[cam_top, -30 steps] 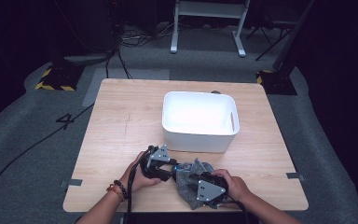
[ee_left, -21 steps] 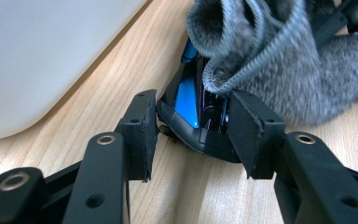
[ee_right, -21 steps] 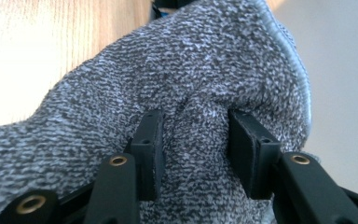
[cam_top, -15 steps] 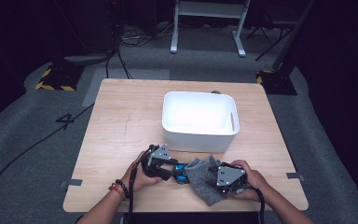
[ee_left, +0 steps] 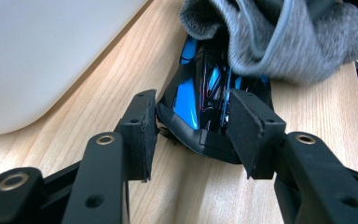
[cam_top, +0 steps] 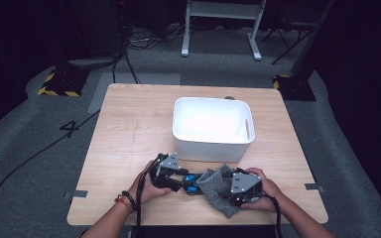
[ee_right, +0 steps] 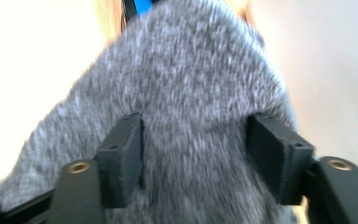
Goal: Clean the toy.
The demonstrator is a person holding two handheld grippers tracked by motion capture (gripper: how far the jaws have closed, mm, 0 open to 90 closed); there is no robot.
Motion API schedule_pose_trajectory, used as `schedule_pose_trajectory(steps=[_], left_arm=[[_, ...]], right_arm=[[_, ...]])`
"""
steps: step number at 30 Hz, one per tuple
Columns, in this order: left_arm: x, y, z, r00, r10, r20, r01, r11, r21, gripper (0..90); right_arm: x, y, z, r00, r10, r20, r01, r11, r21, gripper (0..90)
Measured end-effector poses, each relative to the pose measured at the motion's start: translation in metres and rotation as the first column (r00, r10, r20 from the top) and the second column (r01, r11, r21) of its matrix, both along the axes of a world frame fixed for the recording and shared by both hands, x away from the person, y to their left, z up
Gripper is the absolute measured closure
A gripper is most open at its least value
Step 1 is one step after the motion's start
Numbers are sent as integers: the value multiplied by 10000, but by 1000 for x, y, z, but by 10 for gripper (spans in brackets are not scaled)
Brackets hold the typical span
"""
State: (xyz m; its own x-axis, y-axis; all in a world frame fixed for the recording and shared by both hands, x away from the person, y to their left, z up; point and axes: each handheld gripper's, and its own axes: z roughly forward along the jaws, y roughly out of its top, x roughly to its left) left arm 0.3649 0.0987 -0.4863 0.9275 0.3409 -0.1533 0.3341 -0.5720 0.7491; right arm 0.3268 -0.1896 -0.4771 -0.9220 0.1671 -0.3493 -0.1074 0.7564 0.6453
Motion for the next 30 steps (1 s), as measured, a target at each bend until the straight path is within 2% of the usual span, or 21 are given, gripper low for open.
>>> schedule_pose_trajectory(steps=[3,5,7,9,14,16,19,22,25,28,30], left_arm=[[0,-2,0,10000,4,48,-4,10000,26,530],[-1,-3,0,10000,3,81,-3,10000,34,530],[-1,-2,0,9999,-24,100,24,10000,51,530],[-1,-2,0,9999,-51,152,50,10000,75,530],[0,-1,0,9999,-84,89,83,10000,46,530],[0,-1,0,10000,-87,43,87,10000,21,530],[1,-1,0,9999,-112,-18,112,9999,-19,529],[2,-1,0,9999,-155,-10,155,9999,7,530],[2,0,0,9999,-162,-52,162,9999,19,530],[2,4,0,9999,-150,-87,150,9999,34,530],[1,6,0,9999,-64,-111,64,10000,-2,530]], right_arm=[[-10,25,-3,9967,-32,807,29,10000,39,253],[-14,41,-5,9943,-124,1061,120,9999,44,246],[-14,54,-8,9897,-398,1374,427,9989,-181,207],[-13,57,-13,9886,-472,1427,530,9979,-375,212],[-3,34,-9,9968,-446,660,473,9981,-398,249],[2,19,-9,9989,-380,261,384,9992,-149,251],[8,3,-9,9979,-548,-357,551,9985,55,254],[9,-1,-7,9979,-444,-463,440,9990,-85,300],[9,-5,-5,9979,-374,-531,348,9983,-474,330],[13,-16,0,9952,-354,-912,315,9986,-431,368],[18,-26,3,9917,-366,-1231,325,9989,-346,454]])
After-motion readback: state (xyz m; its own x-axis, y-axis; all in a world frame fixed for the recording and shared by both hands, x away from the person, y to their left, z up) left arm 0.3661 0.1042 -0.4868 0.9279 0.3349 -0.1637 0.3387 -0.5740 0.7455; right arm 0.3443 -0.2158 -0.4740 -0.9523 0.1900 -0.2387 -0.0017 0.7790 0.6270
